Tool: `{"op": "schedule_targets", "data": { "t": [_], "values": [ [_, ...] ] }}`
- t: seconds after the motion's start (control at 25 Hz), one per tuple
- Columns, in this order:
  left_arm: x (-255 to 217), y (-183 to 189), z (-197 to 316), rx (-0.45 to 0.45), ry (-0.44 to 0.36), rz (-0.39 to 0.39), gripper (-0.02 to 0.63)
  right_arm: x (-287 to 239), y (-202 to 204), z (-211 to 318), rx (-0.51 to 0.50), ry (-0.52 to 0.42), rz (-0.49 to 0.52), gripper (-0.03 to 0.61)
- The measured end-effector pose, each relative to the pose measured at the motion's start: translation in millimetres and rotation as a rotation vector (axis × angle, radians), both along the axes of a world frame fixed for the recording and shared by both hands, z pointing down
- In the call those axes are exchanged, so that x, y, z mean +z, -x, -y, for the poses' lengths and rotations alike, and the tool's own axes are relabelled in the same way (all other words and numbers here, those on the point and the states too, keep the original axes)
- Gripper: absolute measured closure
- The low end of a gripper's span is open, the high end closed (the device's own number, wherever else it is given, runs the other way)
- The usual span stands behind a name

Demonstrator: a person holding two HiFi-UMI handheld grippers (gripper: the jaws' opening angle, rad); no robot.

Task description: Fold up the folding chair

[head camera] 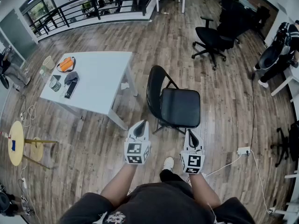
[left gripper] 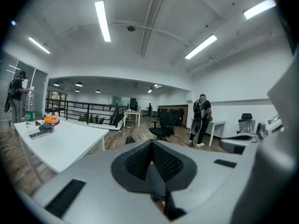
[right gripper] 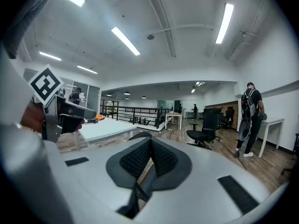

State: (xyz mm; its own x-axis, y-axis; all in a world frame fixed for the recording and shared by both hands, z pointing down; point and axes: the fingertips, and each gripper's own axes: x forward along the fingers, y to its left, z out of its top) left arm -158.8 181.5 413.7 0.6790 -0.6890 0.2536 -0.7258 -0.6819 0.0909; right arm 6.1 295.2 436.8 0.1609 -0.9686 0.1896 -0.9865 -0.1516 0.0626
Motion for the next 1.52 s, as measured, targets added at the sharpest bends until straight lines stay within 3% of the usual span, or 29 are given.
{"op": "schedule_targets", "data": {
  "t": [0.24,0.48,0.68,0.84,1.12,1.24,1.52],
  "values": [
    [16.1,-51.6,45.7,-0.024,0.023,0.031,0.609,7.6,-54.8,49.6,-0.024,0.001,0.015,0.566],
    [28.5,-57.0,87.5,-0.065,0.057,0.077,0.609,22.8,-66.0,78.6,-0.065,0.027,0.028,0.566],
    [56.3,-57.4,125.7,-0.121,0.148,0.179,0.609,40.1,-66.9,100.2,-0.080,0.069,0.038,0.566],
    [80.3,-64.2,153.7,-0.104,0.216,0.229,0.607,54.6,-72.0,119.0,-0.070,0.103,0.041,0.566],
    [121.5,-70.4,212.0,-0.026,0.378,0.323,0.429,86.0,-75.4,169.4,-0.076,0.163,0.055,0.566],
    [132.5,-73.6,234.3,-0.003,0.405,0.338,0.420,104.1,-82.2,181.0,-0.040,0.208,0.092,0.566],
    [151.9,-93.4,266.3,0.035,0.452,0.365,0.420,117.4,-101.4,199.6,0.016,0.237,0.077,0.566]
  ]
}}
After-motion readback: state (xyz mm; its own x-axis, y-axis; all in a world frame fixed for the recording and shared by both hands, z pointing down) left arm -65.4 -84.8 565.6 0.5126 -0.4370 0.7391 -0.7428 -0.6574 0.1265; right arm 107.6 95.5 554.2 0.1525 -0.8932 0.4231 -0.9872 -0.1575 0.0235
